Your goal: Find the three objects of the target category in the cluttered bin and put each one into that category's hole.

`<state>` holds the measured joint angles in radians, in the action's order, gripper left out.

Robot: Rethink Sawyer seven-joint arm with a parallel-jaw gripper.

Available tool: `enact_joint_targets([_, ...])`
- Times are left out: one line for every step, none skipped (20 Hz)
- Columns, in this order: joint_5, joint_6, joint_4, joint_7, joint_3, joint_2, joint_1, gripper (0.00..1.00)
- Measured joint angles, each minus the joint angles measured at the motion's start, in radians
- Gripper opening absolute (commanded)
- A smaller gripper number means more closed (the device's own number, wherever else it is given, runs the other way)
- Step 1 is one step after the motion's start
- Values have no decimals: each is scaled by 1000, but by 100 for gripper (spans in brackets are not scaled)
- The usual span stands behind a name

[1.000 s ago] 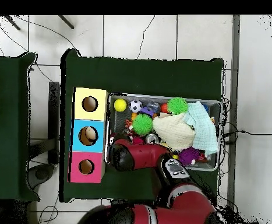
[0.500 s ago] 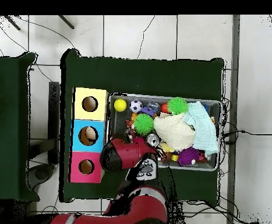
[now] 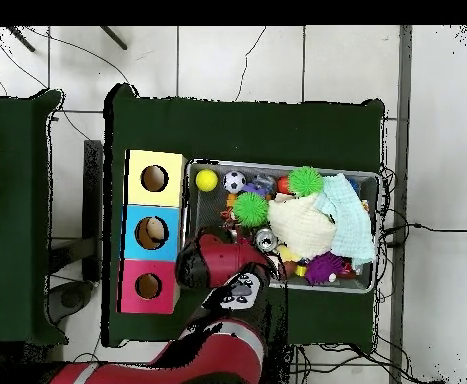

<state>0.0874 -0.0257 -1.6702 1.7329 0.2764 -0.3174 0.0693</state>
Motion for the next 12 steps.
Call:
enact_joint_targets([-4,0,1,0,3,3,0,100])
enact_joint_targets([-9,0,4,0,8,7,0,100])
enact_joint_targets([-13,0,6,0,12,10,0,100])
enact_joint_targets([-18,0,8,0,16,15,-1,100])
enact_joint_targets([-21,0,9,0,17,17,-1,100])
enact_joint_targets([-24,1,9,0,17,18,-2,100])
enact_joint_targets([-26,1,10,0,18,18,-2,100])
enact_joint_targets([-29,4,10,0,18,18,-2,100])
enact_joint_targets([-34,8,10,0,18,18,-2,100])
enact_joint_targets([-36,10,10,0,18,18,-2,100])
enact_joint_targets([-43,17,12,0,18,18,-2,100])
enact_joint_targets([-46,21,13,0,18,18,-2,100])
